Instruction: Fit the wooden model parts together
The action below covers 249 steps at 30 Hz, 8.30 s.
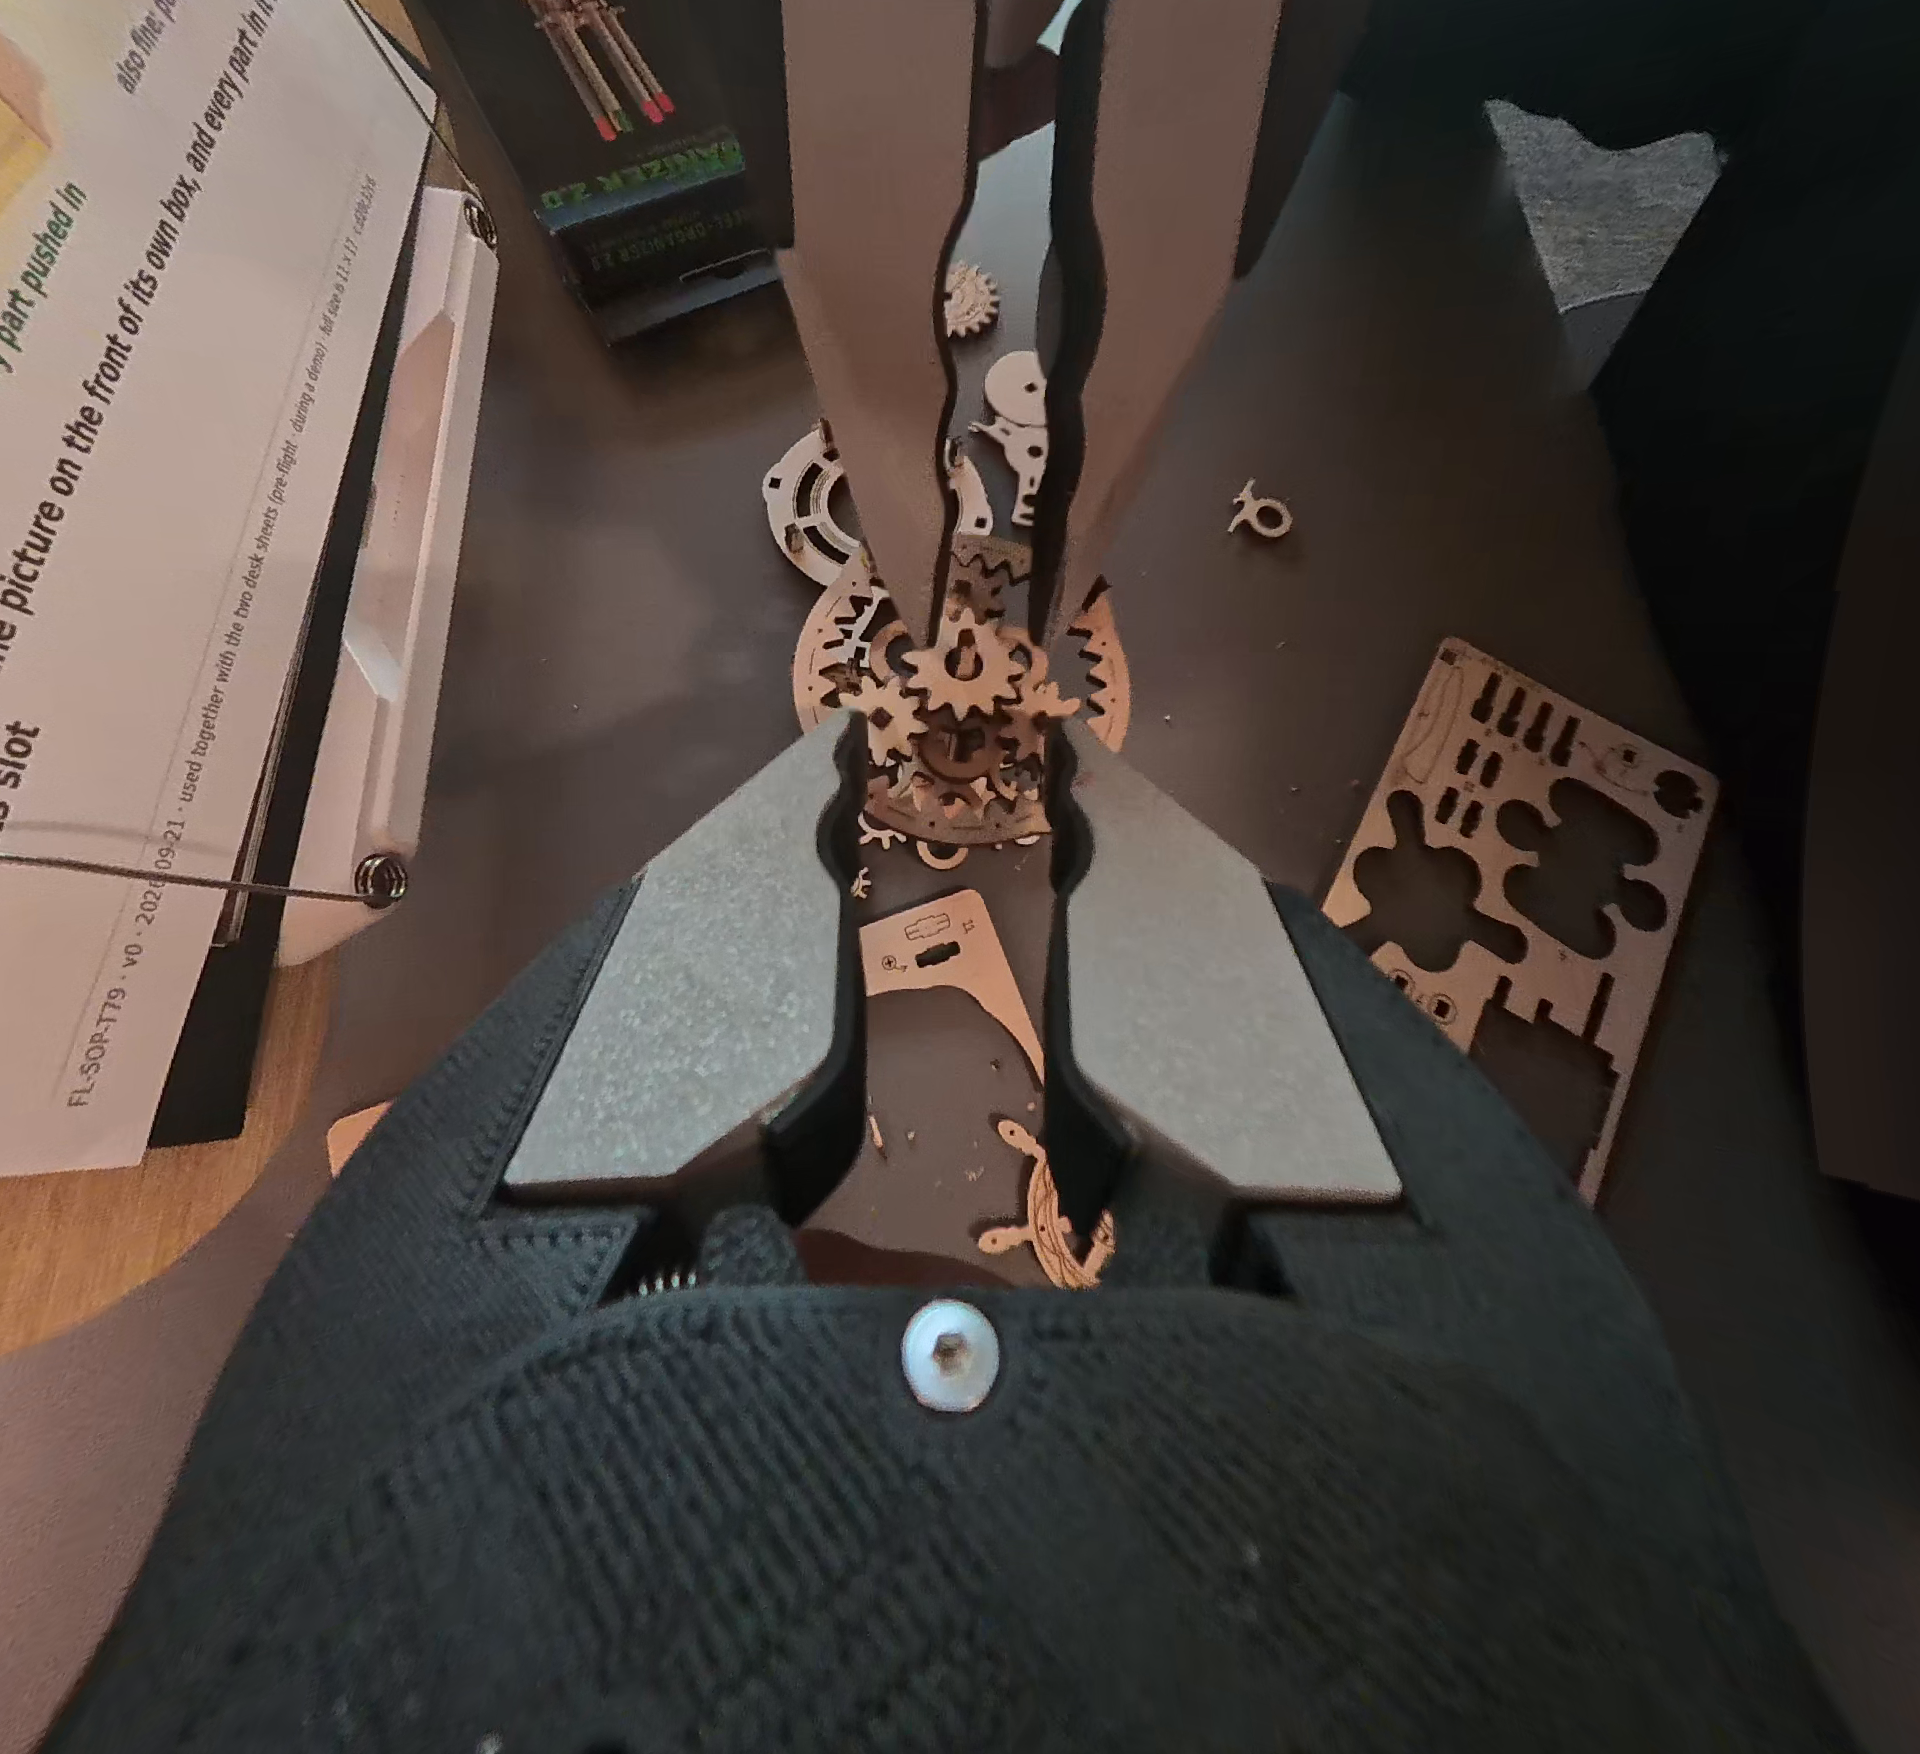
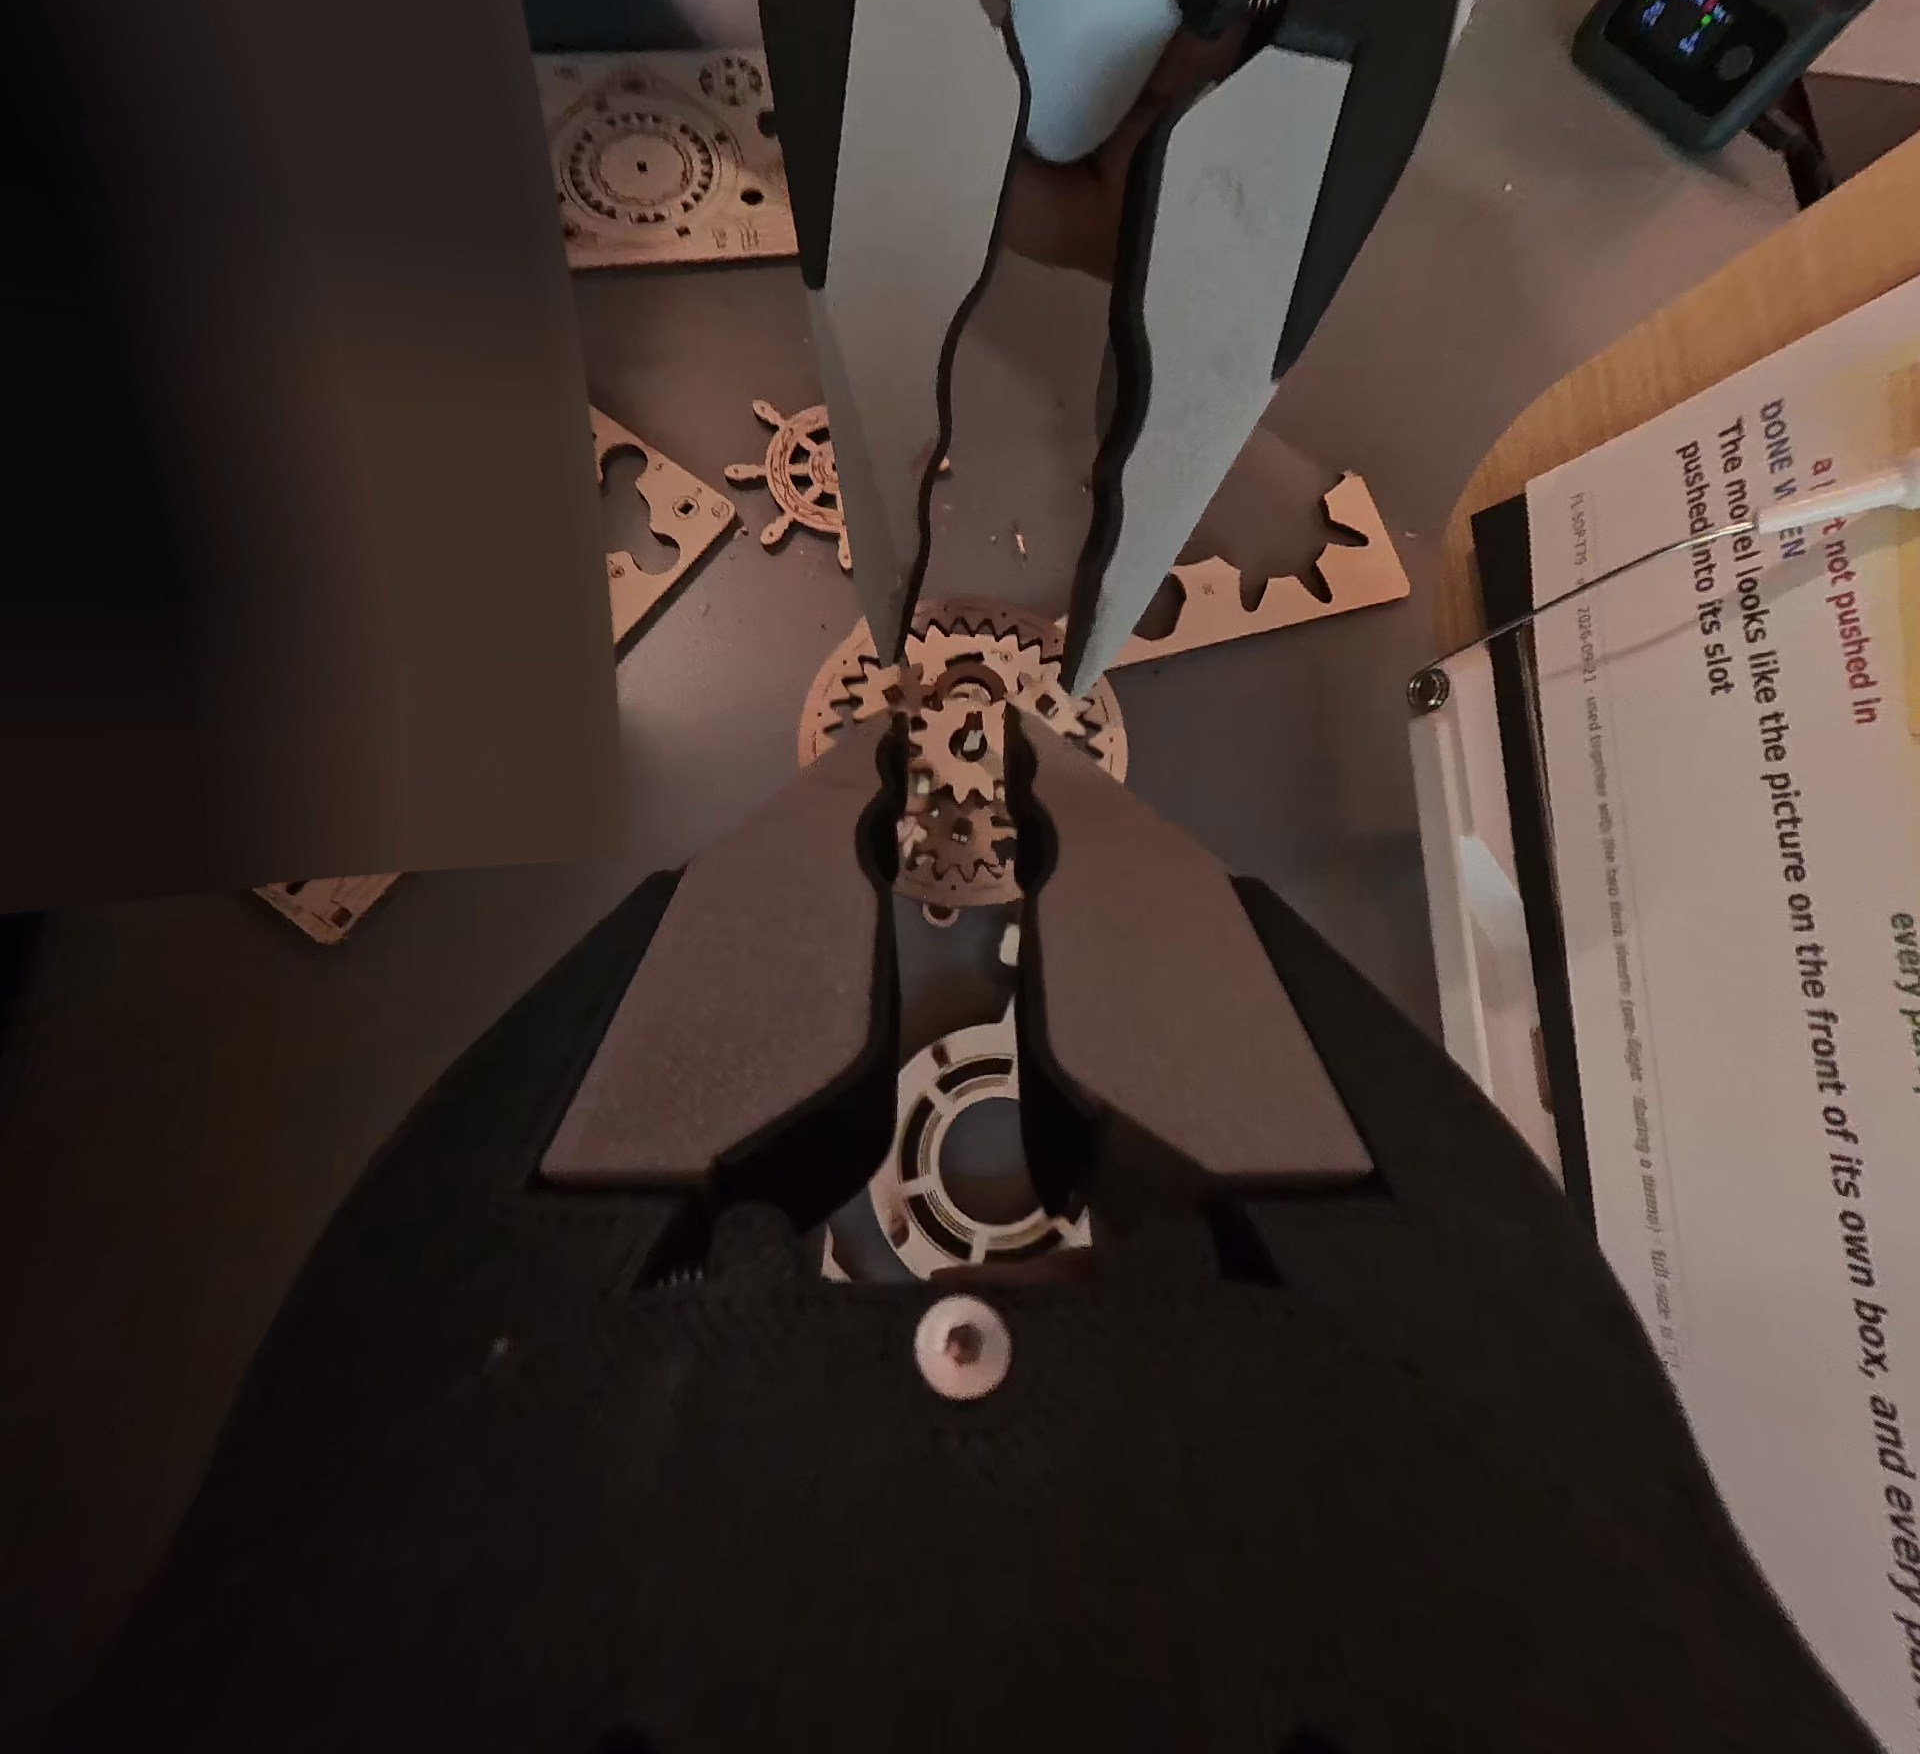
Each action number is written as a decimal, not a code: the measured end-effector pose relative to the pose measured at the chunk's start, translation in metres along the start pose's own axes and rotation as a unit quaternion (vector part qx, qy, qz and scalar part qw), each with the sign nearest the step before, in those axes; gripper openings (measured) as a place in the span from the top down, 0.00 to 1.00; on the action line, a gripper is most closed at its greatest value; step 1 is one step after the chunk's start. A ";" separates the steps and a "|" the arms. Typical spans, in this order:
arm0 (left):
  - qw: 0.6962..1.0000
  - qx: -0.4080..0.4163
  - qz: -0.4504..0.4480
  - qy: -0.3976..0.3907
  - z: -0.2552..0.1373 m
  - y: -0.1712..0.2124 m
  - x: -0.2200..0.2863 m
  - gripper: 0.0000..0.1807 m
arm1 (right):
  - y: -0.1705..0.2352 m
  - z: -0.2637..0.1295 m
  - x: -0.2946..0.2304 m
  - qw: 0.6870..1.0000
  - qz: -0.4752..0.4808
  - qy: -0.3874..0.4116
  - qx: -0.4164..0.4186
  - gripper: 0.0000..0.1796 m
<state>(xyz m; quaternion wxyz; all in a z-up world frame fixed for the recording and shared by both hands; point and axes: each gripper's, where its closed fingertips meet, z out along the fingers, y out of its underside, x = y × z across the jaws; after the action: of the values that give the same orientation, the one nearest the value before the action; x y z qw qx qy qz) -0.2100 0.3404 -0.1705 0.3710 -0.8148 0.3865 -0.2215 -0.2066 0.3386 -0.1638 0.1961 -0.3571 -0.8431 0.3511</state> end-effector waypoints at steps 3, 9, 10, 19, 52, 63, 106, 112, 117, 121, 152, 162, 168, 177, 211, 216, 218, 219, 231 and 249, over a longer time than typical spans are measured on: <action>1.000 0.008 -0.003 0.006 0.000 -0.003 0.002 0.84 | -0.001 0.000 0.003 1.000 0.015 -0.005 0.005 0.92; 1.000 -0.001 -0.001 0.000 0.003 0.001 0.000 0.84 | 0.004 0.007 0.000 1.000 0.013 -0.010 -0.006 0.93; 1.000 -0.002 -0.001 -0.002 0.003 0.001 0.000 0.84 | 0.005 0.007 0.002 1.000 0.012 -0.003 -0.008 0.93; 1.000 0.005 0.002 -0.013 -0.004 -0.004 -0.002 0.85 | 0.005 0.007 0.003 1.000 0.007 0.002 -0.011 0.92; 1.000 0.003 0.014 -0.028 0.006 -0.004 -0.002 0.89 | 0.020 0.001 0.011 0.998 -0.014 0.030 -0.046 0.92; 1.000 0.003 0.012 -0.023 0.009 -0.004 0.000 0.89 | 0.021 -0.002 0.002 0.999 -0.017 0.003 -0.042 0.93; 0.999 0.024 0.008 -0.043 0.014 -0.012 -0.006 0.92 | 0.021 -0.009 0.008 0.998 -0.027 0.022 -0.043 0.95; 0.999 0.023 0.007 -0.040 0.015 -0.011 -0.005 0.91 | 0.023 -0.008 0.008 0.998 -0.034 0.026 -0.052 0.95; 0.998 0.025 0.005 -0.049 0.014 -0.011 -0.010 0.91 | 0.024 -0.011 0.016 0.998 -0.025 0.041 -0.049 0.96; 0.998 0.035 -0.003 -0.050 0.012 -0.014 -0.013 0.91 | 0.024 -0.013 0.019 0.998 -0.016 0.044 -0.044 0.99; 0.994 -0.011 0.011 -0.106 0.014 -0.011 -0.012 0.89 | 0.023 -0.007 0.020 1.000 0.028 0.001 -0.010 0.89; 0.995 -0.008 0.006 -0.103 0.016 -0.009 -0.015 0.91 | 0.023 -0.001 0.018 1.000 0.013 -0.011 -0.016 0.88; 0.995 0.007 -0.001 -0.095 0.008 -0.014 -0.016 0.90 | 0.018 -0.008 0.020 0.999 0.027 -0.017 0.005 0.89; 0.994 0.025 0.002 -0.107 -0.010 -0.023 -0.019 0.90 | 0.010 -0.019 0.027 0.997 0.058 -0.028 0.052 0.89; 0.996 0.001 0.018 -0.082 0.015 -0.013 -0.017 0.91 | 0.022 -0.004 0.019 0.999 0.007 -0.035 0.004 0.88; 0.996 -0.009 0.028 -0.087 0.017 -0.011 -0.018 0.90 | 0.021 -0.011 0.023 1.000 -0.005 -0.022 0.003 0.90; 0.996 -0.008 0.027 -0.085 0.018 -0.011 -0.018 0.91 | 0.018 -0.014 0.023 1.000 -0.010 -0.019 0.013 0.95; 0.996 -0.007 0.028 -0.085 0.017 -0.011 -0.018 0.91 | 0.016 -0.014 0.022 1.000 -0.011 -0.021 0.018 0.95; 0.998 0.009 0.013 -0.061 0.018 -0.015 -0.013 0.92 | 0.020 -0.009 0.014 0.999 -0.017 -0.031 -0.007 0.95; 0.997 0.010 0.022 -0.076 0.018 -0.017 -0.018 0.95 | 0.024 -0.020 0.023 0.999 -0.024 -0.002 -0.021 0.95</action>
<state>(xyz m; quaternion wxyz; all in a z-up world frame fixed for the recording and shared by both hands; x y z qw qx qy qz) -0.2015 0.3701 -0.1704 0.4118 -0.8169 0.3730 -0.1547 -0.1990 0.3768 -0.1656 0.1955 -0.3405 -0.8588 0.3292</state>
